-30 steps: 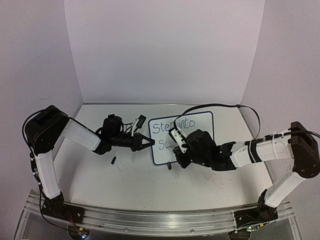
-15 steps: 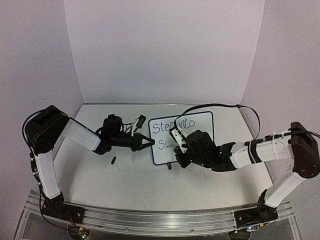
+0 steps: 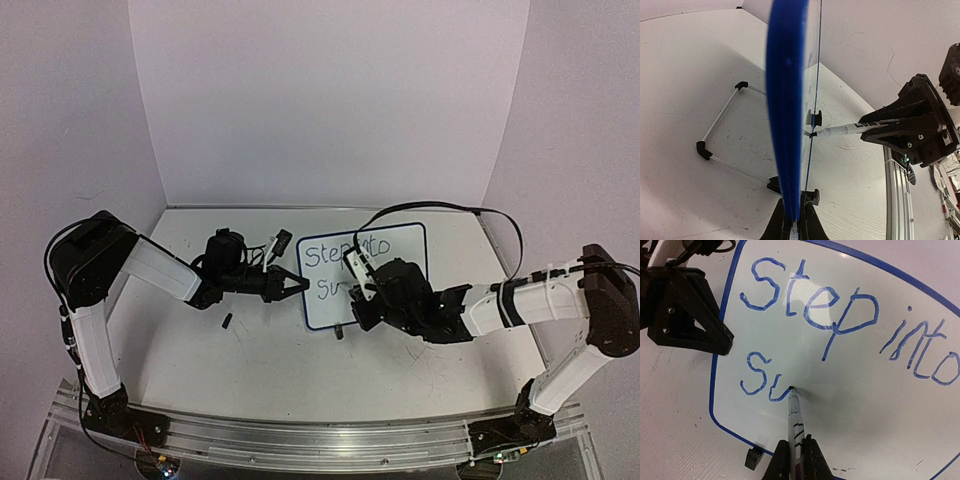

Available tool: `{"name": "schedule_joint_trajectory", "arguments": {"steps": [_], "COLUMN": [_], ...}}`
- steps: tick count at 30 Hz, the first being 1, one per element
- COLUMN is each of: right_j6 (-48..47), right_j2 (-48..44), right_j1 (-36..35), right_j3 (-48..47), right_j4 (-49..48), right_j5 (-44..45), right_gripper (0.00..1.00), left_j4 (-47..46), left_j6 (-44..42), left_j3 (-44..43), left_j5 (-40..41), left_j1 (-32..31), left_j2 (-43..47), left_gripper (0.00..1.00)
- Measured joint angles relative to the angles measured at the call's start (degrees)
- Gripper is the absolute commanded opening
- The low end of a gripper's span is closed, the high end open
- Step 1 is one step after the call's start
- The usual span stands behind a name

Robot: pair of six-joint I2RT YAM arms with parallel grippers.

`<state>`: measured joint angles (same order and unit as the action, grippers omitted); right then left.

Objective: Write a sentence on the whiteboard

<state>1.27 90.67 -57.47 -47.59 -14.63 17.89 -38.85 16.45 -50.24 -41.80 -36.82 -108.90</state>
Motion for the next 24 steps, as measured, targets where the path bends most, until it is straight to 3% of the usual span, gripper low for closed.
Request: {"name": "schedule_joint_trajectory", "arguments": {"steps": [24], "right_j6": [0.25], "right_j2": [-0.32], "right_j1": [0.22], "right_j3": [0.48], "right_j4": [-1.36], "right_j5": [0.26], "right_gripper": [0.00], "left_j4": [0.94], "left_j6": [-0.17], "left_j3": [-0.35], "left_j5": [-0.04], "left_j1": [0.00], "left_j2": [0.09], "left_gripper": [0.00]}}
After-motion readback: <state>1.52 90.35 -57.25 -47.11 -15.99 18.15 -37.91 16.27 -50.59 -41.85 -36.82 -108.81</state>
